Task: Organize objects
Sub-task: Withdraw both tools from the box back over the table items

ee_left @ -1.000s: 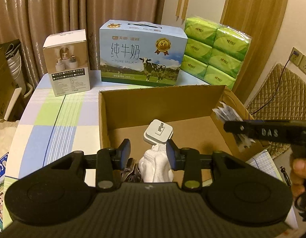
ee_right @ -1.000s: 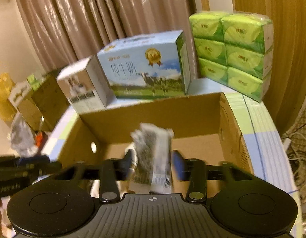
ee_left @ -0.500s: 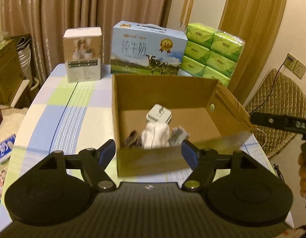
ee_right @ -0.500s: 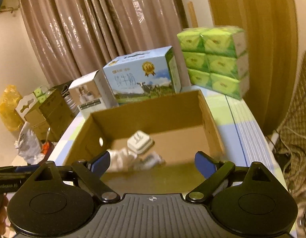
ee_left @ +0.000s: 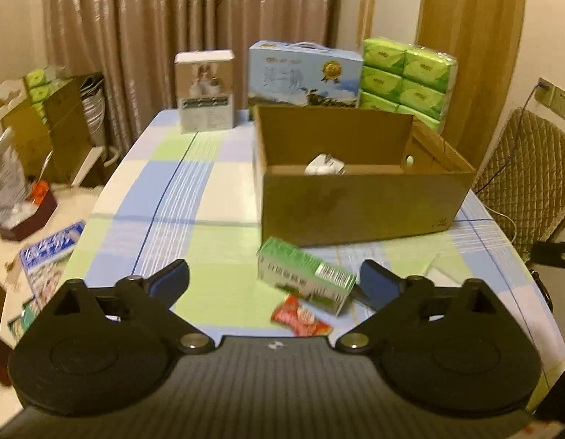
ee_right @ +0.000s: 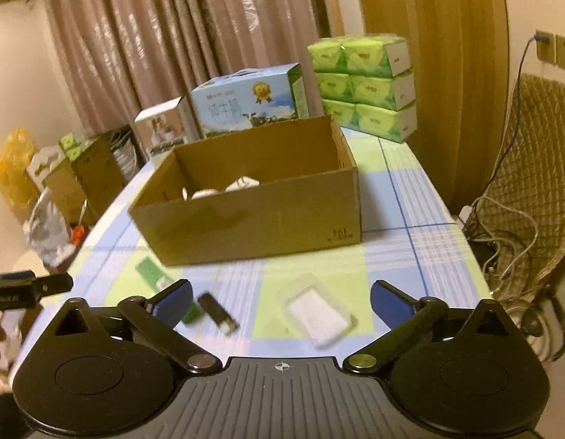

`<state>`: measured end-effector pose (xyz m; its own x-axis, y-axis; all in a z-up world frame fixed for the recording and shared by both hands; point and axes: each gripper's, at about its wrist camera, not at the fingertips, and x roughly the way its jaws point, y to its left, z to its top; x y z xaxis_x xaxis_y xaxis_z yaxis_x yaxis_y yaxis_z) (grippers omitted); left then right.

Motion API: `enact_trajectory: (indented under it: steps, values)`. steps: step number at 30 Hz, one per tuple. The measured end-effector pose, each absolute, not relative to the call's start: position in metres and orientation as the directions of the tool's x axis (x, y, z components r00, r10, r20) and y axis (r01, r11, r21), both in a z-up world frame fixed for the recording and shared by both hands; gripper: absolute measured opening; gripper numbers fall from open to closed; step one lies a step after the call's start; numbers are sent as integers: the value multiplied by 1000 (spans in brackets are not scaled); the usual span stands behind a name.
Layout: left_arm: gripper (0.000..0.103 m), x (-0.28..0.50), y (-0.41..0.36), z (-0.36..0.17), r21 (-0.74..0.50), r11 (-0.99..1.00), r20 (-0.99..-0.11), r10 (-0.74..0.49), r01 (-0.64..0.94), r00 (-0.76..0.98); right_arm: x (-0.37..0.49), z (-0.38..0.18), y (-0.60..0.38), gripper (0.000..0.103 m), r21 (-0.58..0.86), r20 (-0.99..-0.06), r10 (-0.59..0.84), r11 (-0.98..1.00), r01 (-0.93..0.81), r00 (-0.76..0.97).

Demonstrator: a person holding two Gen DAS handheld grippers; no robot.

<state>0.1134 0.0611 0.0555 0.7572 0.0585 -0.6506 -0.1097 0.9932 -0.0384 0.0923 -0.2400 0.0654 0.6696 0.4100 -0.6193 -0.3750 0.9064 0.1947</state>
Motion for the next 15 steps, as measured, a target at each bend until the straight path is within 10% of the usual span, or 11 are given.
enact_trajectory:
  steps: [15]
  values:
    - [102, 55, 59, 37, -51, 990, -715, 54, -129, 697, 36, 43, -265, 101, 178, -659, 380, 917, -356, 649]
